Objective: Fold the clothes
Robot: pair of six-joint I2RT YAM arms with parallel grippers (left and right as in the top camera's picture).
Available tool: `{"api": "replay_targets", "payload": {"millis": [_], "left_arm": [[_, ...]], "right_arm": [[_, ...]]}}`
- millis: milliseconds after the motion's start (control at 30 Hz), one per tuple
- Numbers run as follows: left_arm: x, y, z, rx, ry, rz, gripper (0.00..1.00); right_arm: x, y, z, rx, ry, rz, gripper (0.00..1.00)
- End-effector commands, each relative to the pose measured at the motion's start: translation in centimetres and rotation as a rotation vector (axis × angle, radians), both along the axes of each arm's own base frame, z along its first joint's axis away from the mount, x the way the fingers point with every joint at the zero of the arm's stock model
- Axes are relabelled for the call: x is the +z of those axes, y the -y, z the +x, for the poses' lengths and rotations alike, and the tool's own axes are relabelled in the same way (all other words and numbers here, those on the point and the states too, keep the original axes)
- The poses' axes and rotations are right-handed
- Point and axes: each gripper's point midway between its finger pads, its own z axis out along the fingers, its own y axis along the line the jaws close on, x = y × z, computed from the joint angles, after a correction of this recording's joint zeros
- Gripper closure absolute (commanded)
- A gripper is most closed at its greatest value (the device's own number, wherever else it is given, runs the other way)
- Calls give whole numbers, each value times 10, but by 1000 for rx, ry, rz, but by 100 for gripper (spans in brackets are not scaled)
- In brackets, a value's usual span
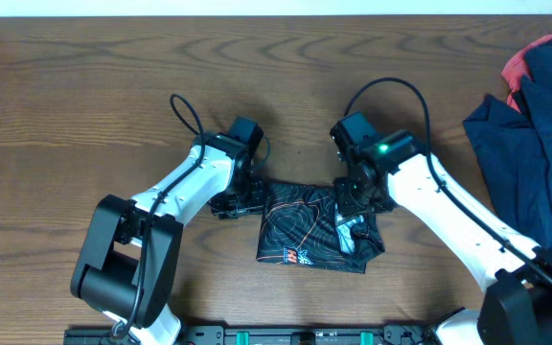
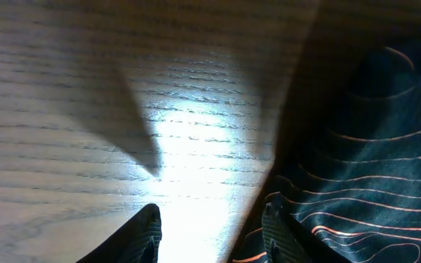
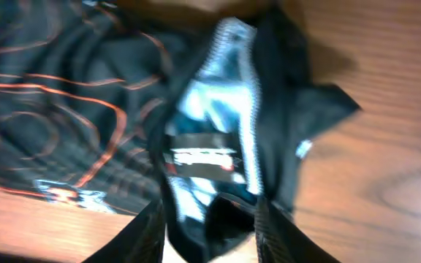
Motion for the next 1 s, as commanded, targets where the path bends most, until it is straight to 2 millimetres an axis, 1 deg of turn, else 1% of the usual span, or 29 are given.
{"api": "replay_targets", "payload": {"millis": [0, 67, 133, 200, 233, 300, 367, 400, 533, 600, 633, 667, 700, 767, 833, 900, 967], "left_arm": [[3, -1, 6, -12, 24, 7, 53], [3, -1, 6, -12, 25, 7, 53], [3, -1, 6, -12, 25, 6, 53], [3, -1, 6, -12, 24, 7, 53], [3, -1, 6, -12, 24, 7, 53], [3, -1, 6, -12, 24, 7, 53], [3, -1, 6, -12, 24, 7, 53], [3, -1, 6, -12, 24, 7, 53], [3, -1, 5, -13, 21, 8, 53], [3, -1, 5, -13, 21, 8, 53], [3, -1, 5, -12, 21, 8, 53], [3, -1, 5, -12, 21, 8, 53], [3, -1, 5, -12, 21, 8, 53], [4, -1, 6, -18, 27, 6, 53], [9, -1, 13, -29, 56, -3, 53], [21, 0, 29, -44, 116, -10, 53], [33, 6, 46, -59, 184, -37, 53]], "right_arm": [[-13, -19, -8, 37, -71, 85, 66], [-22, -26, -10, 49, -97, 98, 69], [-34, -29, -11, 53, -124, 81, 77], [-46, -31, -11, 44, -148, 67, 82], [-50, -31, -11, 43, -156, 62, 85], [-58, -28, -11, 38, -172, 43, 99], [-60, -21, -7, 13, -171, 23, 99], [-60, -12, -4, -19, -163, -5, 99], [-46, 29, 11, -164, -98, -120, 99], [-38, 48, 16, -202, -69, -156, 98], [-36, 51, 16, -210, -69, -157, 96], [-34, 56, 16, -221, -74, -160, 90], [-34, 59, 14, -228, -84, -162, 83], [-33, 64, 7, -232, -120, -174, 80], [-32, 69, -5, -229, -166, -199, 78], [-29, 69, -20, -221, -226, -212, 79], [-27, 67, -30, -198, -268, -203, 80]]}}
